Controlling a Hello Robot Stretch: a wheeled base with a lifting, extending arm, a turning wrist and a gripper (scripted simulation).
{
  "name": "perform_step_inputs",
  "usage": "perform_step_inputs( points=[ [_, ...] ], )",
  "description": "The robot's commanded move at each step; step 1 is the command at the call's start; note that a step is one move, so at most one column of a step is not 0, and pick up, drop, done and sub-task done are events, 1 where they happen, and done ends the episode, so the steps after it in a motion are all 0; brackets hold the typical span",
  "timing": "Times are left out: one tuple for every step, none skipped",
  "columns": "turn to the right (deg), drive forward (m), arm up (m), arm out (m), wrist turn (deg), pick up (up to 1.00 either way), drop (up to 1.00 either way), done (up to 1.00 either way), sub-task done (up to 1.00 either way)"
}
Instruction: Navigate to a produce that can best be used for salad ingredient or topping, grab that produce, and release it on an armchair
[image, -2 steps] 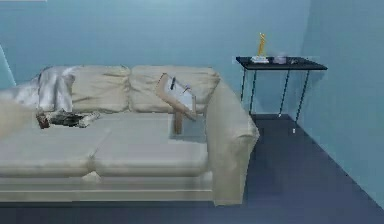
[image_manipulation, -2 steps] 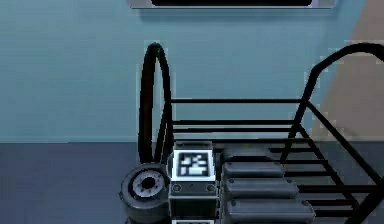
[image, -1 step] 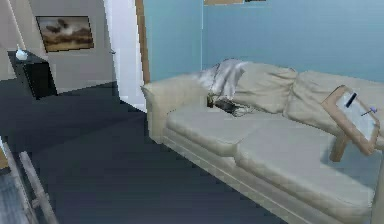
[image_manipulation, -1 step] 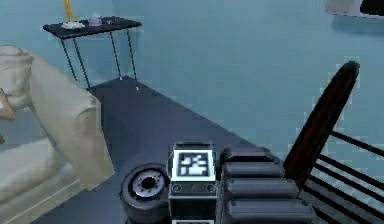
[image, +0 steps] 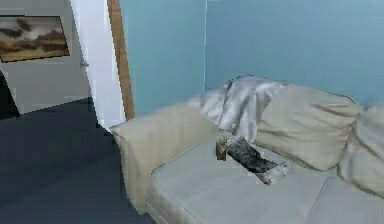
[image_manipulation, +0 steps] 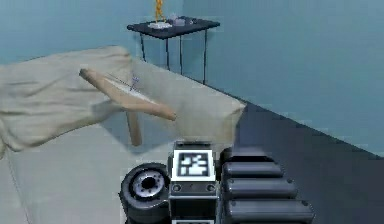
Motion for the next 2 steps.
perform_step_inputs(
  points=[
    [-9.0, 0.0, 0.0, 0.0, 0.0, 0.0, 0.0, 0.0, 0.0],
    [0.0, 0.05, 0.0, 0.0, 0.0, 0.0, 0.0, 0.0, 0.0]
  ],
)
